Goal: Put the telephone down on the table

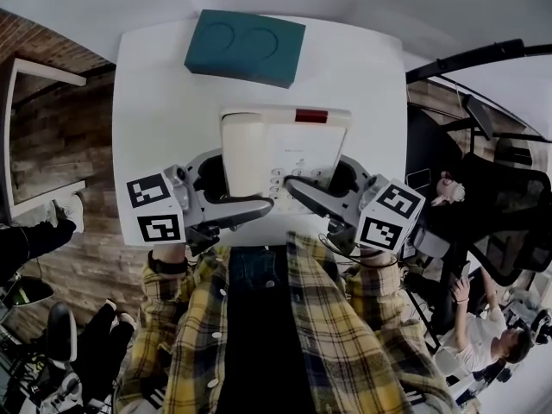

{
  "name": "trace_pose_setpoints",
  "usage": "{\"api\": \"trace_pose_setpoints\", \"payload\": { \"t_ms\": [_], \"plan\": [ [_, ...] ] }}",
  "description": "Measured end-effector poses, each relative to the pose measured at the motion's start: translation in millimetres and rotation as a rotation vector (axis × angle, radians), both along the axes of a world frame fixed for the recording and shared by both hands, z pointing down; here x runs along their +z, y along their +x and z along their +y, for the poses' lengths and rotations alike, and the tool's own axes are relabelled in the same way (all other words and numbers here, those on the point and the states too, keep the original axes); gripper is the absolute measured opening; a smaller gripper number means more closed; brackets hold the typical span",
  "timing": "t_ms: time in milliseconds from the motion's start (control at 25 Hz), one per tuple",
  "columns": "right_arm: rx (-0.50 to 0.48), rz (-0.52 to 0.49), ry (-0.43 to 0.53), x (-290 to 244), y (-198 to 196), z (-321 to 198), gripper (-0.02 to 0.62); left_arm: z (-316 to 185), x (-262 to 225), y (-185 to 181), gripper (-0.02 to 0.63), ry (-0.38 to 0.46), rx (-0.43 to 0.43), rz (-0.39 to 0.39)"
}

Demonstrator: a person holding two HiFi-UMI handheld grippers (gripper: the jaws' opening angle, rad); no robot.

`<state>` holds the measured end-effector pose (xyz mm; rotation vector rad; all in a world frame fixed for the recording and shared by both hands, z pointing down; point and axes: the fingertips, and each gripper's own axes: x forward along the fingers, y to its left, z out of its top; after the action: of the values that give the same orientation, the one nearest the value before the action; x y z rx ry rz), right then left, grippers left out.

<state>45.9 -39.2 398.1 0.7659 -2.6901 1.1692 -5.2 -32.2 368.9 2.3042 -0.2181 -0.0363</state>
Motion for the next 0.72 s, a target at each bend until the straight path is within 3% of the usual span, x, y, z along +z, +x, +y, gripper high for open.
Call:
{"api": "trace_pose_setpoints", "payload": {
  "t_ms": [720],
  "plan": [
    [0.021,0.017,-0.149,60.8,1.5,-2.9,0.281,-7.0,61.8,2.2,0.425,-0.17,-0.006,-0.008]
  ]
}}
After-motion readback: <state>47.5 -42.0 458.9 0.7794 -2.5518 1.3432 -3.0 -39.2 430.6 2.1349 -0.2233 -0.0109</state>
